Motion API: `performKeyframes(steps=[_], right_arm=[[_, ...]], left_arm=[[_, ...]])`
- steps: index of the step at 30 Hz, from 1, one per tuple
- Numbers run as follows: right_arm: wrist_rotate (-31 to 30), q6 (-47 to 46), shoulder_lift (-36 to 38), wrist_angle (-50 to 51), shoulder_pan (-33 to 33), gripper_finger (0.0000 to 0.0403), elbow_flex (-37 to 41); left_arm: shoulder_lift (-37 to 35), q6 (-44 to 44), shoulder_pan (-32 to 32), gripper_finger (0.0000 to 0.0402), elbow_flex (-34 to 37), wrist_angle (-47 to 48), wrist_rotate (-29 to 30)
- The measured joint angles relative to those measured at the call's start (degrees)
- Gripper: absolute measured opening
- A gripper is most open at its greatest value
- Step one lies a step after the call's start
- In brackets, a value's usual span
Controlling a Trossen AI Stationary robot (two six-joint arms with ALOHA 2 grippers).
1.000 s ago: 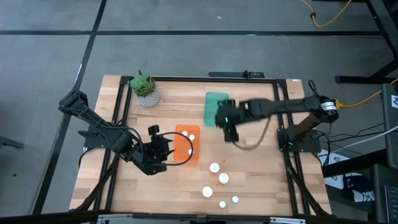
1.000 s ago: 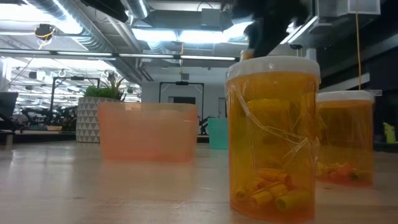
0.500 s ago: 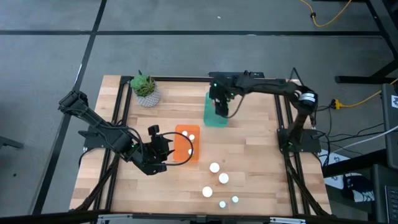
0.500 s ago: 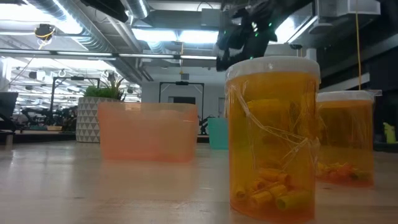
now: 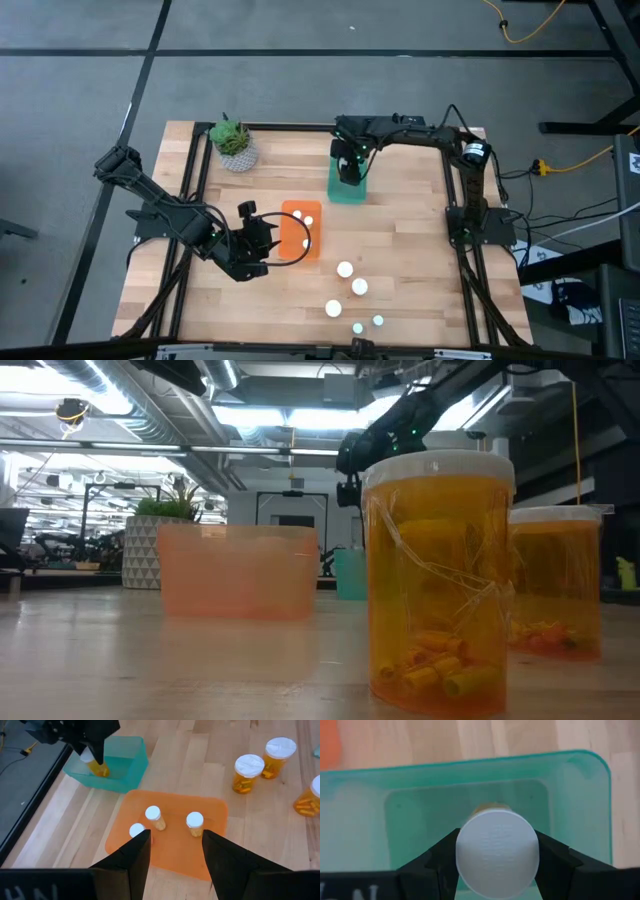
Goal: Pick and place medicine bottles into bin by pill shape (circle, oval)
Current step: Put the large orange pill bottle into the blue bin
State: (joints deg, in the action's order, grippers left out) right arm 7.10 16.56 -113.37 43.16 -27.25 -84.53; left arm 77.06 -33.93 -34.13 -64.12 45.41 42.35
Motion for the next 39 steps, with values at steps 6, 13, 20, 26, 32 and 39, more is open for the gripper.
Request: performKeyframes(steps=[6, 13, 20, 26, 32, 39], right_arm=[[-1.4, -0.3, -0.2, -0.1, 0.0, 0.0205, 0.0], [-1.4, -1.1, -0.2, -0.2, 0.0, 0.0239, 0.0], [-1.5, -1.1, -0.2, -1.1, 0.0, 0.0253, 0.0], [-1.6, -1.0, 0.4, -1.2, 0.0, 0.0254, 0.0], [-1.7, -2.0, 0.8, 5.1, 0.0, 0.0254, -5.4], [-1.5, -6.3, 0.9, 22.9, 0.7, 0.0255, -18.4]], left_arm=[[0.0, 0.0, 0.0, 0.0171, 0.0, 0.0, 0.0], [0.0, 0.0, 0.0, 0.0171, 0.0, 0.0, 0.0], [0.0, 0.0, 0.0, 0.0171, 0.0, 0.0, 0.0], [0.0, 0.0, 0.0, 0.0171, 0.0, 0.0, 0.0], [0.0, 0.0, 0.0, 0.0171, 0.0, 0.0, 0.0], [0.0, 0.0, 0.0, 0.0171, 0.0, 0.0, 0.0]])
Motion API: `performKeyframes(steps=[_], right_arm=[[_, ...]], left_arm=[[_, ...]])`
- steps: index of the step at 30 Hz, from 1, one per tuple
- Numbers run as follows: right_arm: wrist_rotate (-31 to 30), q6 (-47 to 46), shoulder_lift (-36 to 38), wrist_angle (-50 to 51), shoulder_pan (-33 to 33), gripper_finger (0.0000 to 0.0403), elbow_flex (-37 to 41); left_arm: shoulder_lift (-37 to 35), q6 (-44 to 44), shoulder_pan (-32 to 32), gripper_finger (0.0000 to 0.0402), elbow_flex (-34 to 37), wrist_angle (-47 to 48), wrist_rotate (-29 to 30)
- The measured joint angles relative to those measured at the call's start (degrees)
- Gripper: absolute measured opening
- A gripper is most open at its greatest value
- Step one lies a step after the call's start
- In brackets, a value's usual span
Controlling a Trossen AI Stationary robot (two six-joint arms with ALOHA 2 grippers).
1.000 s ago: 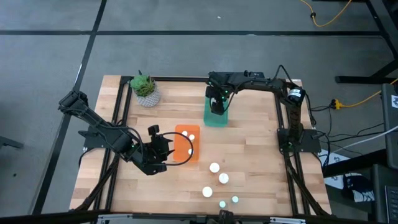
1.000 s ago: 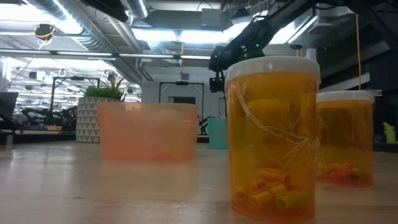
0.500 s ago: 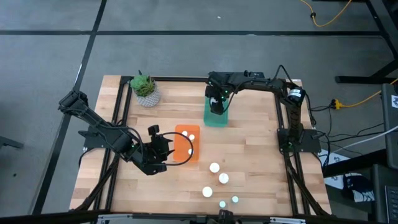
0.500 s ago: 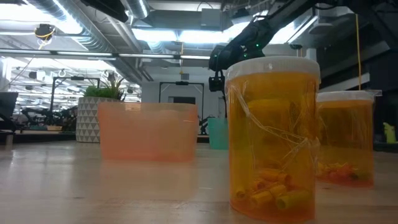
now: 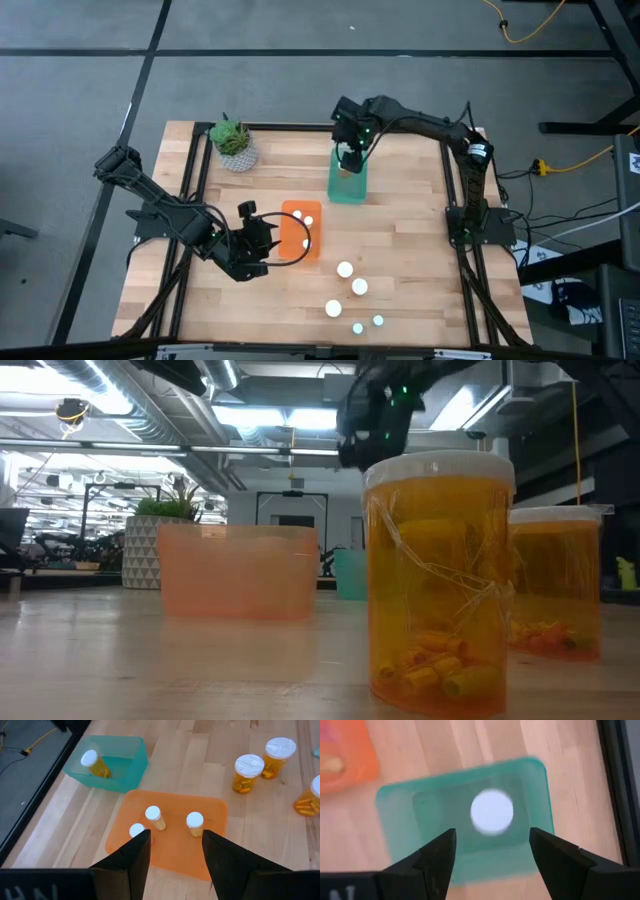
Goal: Pick and place medicine bottles into bin by pill shape (circle, oval)
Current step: Put the large orange pill bottle into the blue bin
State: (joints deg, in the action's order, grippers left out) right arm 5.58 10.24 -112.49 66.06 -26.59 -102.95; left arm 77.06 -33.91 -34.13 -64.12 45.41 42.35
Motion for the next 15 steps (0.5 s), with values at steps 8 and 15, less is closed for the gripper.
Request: performKeyframes(steps=[8, 15], right_arm=[[0.2, -4.1, 2.4, 18.2, 4.6, 0.0255, -8.5], [0.2, -7.7, 13.1, 19.6, 11.9, 0.0255, -0.4]], left_arm=[[0.0, 0.0, 0.0, 0.0171, 0.0, 0.0, 0.0], [0.0, 0.0, 0.0, 0.0171, 0.0, 0.0, 0.0]])
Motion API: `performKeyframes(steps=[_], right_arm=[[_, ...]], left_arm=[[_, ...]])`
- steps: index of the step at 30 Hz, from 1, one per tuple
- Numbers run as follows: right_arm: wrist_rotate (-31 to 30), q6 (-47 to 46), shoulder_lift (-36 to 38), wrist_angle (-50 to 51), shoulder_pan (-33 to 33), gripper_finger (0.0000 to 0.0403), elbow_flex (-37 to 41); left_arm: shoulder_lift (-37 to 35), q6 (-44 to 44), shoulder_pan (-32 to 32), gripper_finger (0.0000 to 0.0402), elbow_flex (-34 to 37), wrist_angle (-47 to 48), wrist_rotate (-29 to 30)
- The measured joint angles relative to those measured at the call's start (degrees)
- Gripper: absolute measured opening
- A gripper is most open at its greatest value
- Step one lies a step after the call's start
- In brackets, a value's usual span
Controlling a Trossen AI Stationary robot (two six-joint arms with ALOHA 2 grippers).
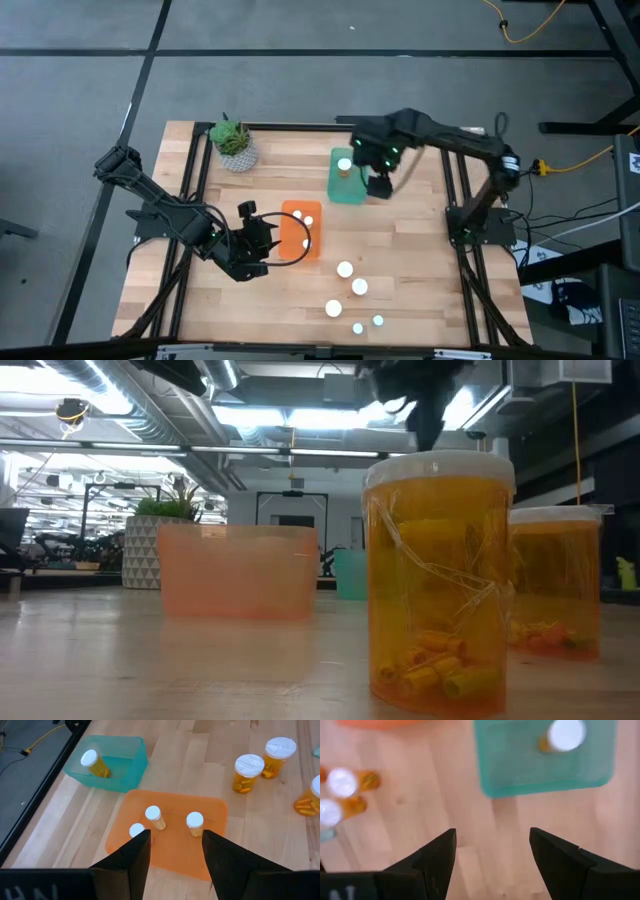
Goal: Pick and place medicine bottles into bin by pill shape (circle, oval)
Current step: Put the large orange pill bottle into the blue bin
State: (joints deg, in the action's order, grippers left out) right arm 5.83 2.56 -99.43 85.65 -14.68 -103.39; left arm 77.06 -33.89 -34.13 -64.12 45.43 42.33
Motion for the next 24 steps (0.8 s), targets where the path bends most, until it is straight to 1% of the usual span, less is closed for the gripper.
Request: performKeyframes(steps=[3, 8, 12, 15, 19, 24], right_arm=[[-0.1, -4.7, 6.4, -3.3, 4.0, 0.0255, 7.3], [-0.2, -13.4, 17.1, -10.2, 12.1, 0.0255, 22.6], [-0.1, -21.9, 24.1, -15.0, 19.2, 0.0255, 34.4], [-0.1, -29.4, 27.8, -17.2, 24.0, 0.0255, 41.6], [-0.2, -38.9, 30.7, -20.3, 29.5, 0.0255, 48.9], [-0.2, -44.9, 31.6, -29.4, 34.9, 0.0255, 55.0]], left_arm=[[0.0, 0.0, 0.0, 0.0171, 0.0, 0.0, 0.0], [0.0, 0.0, 0.0, 0.0171, 0.0, 0.0, 0.0], [0.0, 0.0, 0.0, 0.0171, 0.0, 0.0, 0.0], [0.0, 0.0, 0.0, 0.0171, 0.0, 0.0, 0.0], [0.0, -0.1, 0.0, 0.0171, 0.0, 0.0, 0.0], [0.0, -0.1, 0.0, 0.0171, 0.0, 0.0, 0.2]])
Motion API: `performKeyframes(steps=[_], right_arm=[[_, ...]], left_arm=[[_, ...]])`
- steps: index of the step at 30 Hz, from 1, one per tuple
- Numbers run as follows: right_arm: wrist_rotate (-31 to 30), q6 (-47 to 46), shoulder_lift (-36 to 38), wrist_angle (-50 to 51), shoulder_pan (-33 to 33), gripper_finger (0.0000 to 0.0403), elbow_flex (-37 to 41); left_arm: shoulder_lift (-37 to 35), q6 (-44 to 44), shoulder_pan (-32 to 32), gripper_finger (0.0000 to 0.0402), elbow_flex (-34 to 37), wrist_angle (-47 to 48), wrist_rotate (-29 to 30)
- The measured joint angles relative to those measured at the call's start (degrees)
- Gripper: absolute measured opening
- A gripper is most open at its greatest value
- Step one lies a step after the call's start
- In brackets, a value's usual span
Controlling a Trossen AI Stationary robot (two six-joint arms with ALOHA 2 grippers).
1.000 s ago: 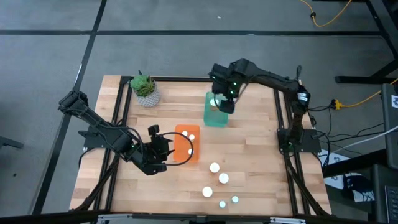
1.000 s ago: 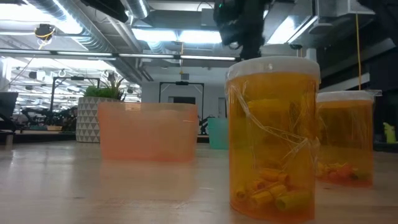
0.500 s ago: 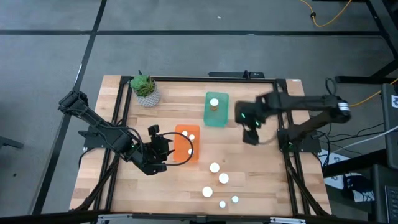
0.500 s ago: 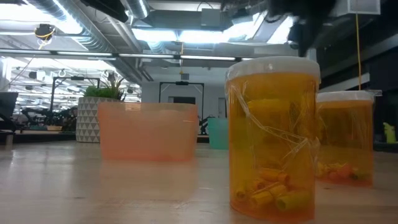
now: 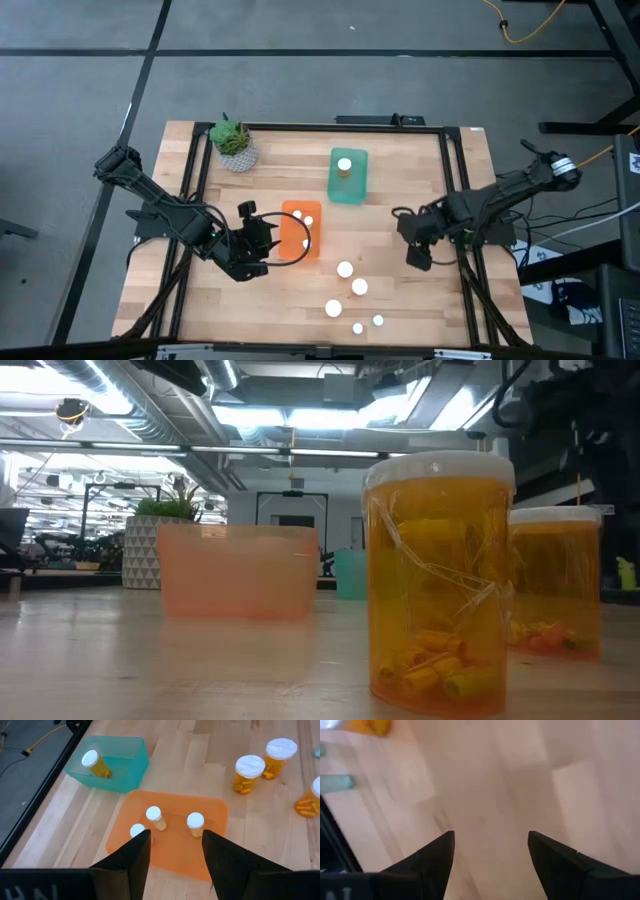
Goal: Pick and place medicine bottles into bin by pill shape (circle, oval)
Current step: Put the large orange pill bottle into the blue bin
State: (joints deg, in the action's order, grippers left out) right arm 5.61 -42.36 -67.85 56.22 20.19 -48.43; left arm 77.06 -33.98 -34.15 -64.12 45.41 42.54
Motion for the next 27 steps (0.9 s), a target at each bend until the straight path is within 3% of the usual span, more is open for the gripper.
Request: performKeyframes(steps=[6, 13, 17, 24, 27], right_arm=[[-0.1, 1.4, 0.0, -17.5, 3.9, 0.0255, 4.4], [-0.5, 14.4, 0.0, -28.3, 4.6, 0.0255, 4.8], [-3.8, 22.7, 0.0, -33.6, 4.6, 0.0255, 4.8], [-11.8, 23.4, -2.5, -33.8, 4.6, 0.0255, 4.8], [-12.0, 23.6, -5.2, -32.6, 4.6, 0.0255, 3.7]], left_arm=[[0.0, 0.0, 0.0, 0.0171, 0.0, 0.0, 0.0], [0.0, 0.0, 0.0, 0.0171, 0.0, 0.0, 0.0], [0.0, 0.0, 0.0, 0.0171, 0.0, 0.0, 0.0], [0.0, 0.0, 0.0, 0.0171, 0.0, 0.0, 0.0], [0.0, 0.0, 0.0, 0.0171, 0.0, 0.0, 0.0]])
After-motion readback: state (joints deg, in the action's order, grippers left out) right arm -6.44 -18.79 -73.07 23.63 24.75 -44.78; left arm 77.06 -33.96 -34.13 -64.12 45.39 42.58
